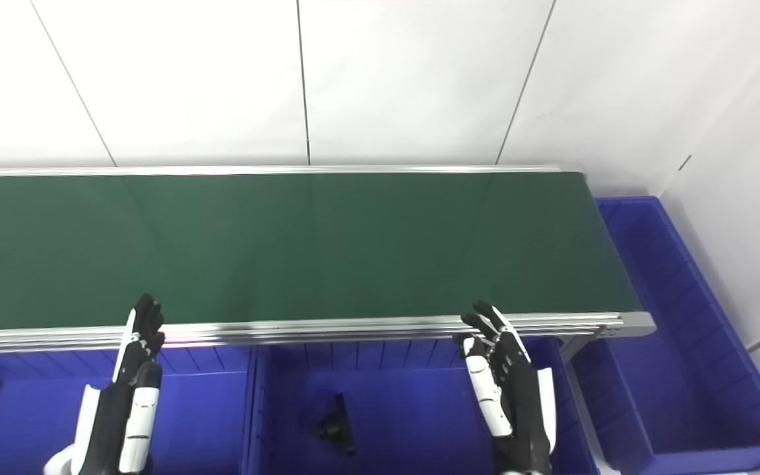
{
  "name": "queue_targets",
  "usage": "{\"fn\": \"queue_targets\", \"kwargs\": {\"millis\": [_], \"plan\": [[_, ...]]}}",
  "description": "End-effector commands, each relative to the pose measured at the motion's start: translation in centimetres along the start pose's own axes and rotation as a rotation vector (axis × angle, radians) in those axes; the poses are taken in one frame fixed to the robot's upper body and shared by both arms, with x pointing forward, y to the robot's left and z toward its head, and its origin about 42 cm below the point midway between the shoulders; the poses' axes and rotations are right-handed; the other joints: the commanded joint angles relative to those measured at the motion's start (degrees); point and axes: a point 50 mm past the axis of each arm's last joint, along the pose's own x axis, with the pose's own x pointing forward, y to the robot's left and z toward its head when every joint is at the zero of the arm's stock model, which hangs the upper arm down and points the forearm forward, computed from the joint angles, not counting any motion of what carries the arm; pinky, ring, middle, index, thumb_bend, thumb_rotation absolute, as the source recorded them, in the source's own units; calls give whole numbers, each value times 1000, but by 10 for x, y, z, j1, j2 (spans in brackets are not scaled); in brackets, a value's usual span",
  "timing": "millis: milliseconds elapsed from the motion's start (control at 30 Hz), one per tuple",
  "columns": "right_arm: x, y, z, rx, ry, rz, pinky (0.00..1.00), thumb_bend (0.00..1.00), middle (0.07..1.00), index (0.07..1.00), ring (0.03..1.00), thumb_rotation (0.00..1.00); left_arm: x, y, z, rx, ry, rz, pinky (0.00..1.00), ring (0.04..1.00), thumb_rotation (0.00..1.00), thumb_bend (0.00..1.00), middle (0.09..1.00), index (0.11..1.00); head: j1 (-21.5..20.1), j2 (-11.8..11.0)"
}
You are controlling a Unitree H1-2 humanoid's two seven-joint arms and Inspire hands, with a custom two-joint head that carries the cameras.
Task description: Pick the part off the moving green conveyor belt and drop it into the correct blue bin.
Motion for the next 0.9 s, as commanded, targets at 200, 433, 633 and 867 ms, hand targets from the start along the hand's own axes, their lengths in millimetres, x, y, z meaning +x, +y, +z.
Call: {"fn": "queue_targets", "kwargs": {"millis": [200,433,633,867], "plan": [[3,-2,13,9,-64,0,665,476,787,831,699,755,5,1,12,-25,-41,47,1000,978,1000,598,970,1000,4,8],[-1,0,10,49,-33,26,690,515,798,839,727,749,6,5,11,-29,-36,51,1000,964,1000,593,964,1000,-4,14],[0,3,14,104,-46,47,724,582,844,871,777,704,7,6,14,-52,7,63,1000,973,1000,591,972,1000,-4,30],[2,5,20,106,-61,68,818,581,896,909,843,719,12,6,19,-53,33,78,1000,960,1000,565,963,1000,-3,42]]}}
